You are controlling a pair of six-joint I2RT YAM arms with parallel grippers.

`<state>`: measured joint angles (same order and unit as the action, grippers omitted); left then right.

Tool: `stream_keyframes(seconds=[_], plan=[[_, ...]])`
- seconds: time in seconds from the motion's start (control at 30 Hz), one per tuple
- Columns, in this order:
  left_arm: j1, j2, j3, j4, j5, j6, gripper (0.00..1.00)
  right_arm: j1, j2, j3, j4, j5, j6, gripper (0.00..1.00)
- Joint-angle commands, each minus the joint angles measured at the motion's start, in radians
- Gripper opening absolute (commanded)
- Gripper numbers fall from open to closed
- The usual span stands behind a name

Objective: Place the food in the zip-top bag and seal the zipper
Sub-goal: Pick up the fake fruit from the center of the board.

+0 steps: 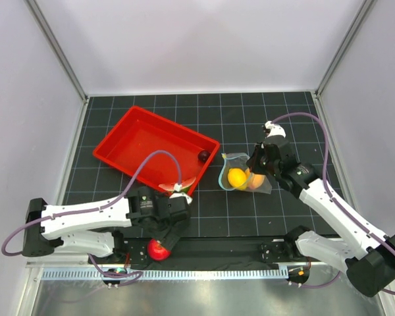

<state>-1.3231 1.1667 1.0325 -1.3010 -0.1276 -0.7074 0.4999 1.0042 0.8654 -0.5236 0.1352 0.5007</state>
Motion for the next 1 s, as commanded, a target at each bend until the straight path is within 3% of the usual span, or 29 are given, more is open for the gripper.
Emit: stream_keyframes(seconds=[0.0,0.2,0.47,0.97], plan=[[-0.057,-0.022,-0.034,0.023,0.057,-0.041,1.00,-0.006,-0.027,0.004,0.034,-0.002,0.012,0.01],[-0.134,-0.001,-0.118,0.089,-0.001,-0.083,1.00,-0.004,-0.041,0.009,0.028,-0.002,0.013,0.01],[-0.145,-0.002,-0.123,0.126,-0.110,-0.113,1.00,-0.004,-0.052,0.007,0.020,-0.017,0.025,0.01],[-0.145,0.080,-0.258,0.232,-0.072,-0.239,1.00,-0.004,-0.085,-0.006,0.010,-0.014,0.027,0.01]])
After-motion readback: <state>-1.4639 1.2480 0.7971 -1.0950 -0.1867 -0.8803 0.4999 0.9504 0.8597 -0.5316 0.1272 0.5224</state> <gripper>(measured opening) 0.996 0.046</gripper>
